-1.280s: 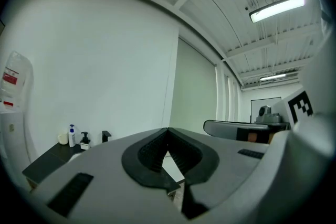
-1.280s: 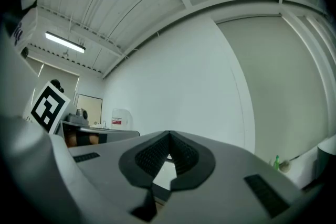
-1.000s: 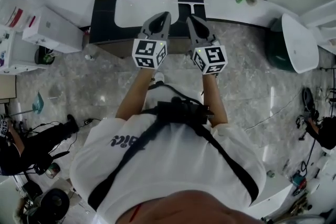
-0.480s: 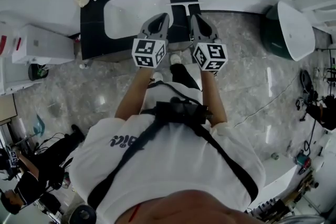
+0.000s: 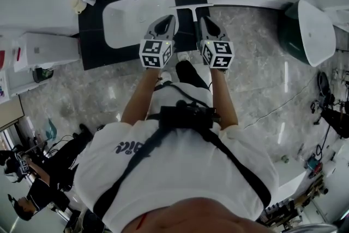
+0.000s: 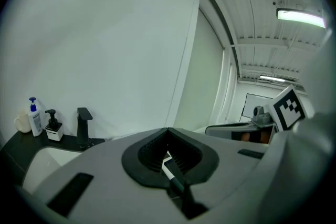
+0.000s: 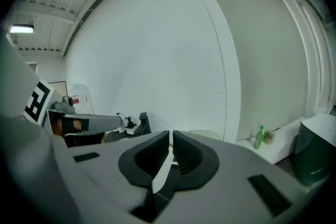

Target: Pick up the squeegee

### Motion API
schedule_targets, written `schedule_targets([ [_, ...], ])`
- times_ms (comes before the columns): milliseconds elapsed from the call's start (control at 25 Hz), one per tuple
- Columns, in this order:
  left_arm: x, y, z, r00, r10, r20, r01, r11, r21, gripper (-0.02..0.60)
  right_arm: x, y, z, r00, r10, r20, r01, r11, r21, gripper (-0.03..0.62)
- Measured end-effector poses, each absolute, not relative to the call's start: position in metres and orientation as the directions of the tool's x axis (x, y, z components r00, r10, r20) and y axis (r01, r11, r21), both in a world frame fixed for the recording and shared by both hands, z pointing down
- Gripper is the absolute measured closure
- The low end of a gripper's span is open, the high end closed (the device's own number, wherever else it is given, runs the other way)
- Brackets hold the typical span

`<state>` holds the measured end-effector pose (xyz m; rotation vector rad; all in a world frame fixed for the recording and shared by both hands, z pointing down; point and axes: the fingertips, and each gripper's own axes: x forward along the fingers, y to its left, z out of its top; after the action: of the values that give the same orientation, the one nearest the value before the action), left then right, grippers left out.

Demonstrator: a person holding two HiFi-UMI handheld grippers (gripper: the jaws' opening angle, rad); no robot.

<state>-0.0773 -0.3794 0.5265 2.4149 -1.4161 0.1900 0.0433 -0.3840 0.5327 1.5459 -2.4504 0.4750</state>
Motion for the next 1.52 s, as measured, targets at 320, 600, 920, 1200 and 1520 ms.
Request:
schedule_targets([
  [320, -0.063, -0.42, 0.575, 0.488, -0.791, 0.369, -0.872, -0.423, 0.246, 0.571, 0.052, -0.422, 0.605, -0.423, -0.748, 0.511, -0.902, 0.4, -0.163, 0.586],
  [600, -0.055, -0.439, 0.613, 0.482, -0.761, 0.434, -0.876, -0.402, 0.266, 0.571, 0.047, -0.439, 0.669, -0.419, -0.653, 0.63, -0.896, 0.411, -0.17, 0.514],
  [920, -0.051, -0.456, 0.652, 0.466, -0.731, 0.498, -0.884, -0.372, 0.282, 0.571, 0.043, -0.461, 0.73, -0.39, -0.566, 0.726, -0.905, 0.38, -0.19, 0.454],
  [1200, -0.058, -0.466, 0.68, 0.444, -0.717, 0.537, -0.896, -0.339, 0.288, 0.571, 0.037, -0.469, 0.767, -0.358, -0.51, 0.782, -0.914, 0.36, -0.184, 0.454],
  [1520, -0.065, -0.469, 0.689, 0.435, -0.71, 0.553, -0.9, -0.318, 0.3, 0.571, 0.038, -0.465, 0.792, -0.307, -0.461, 0.833, -0.933, 0.318, -0.168, 0.456],
])
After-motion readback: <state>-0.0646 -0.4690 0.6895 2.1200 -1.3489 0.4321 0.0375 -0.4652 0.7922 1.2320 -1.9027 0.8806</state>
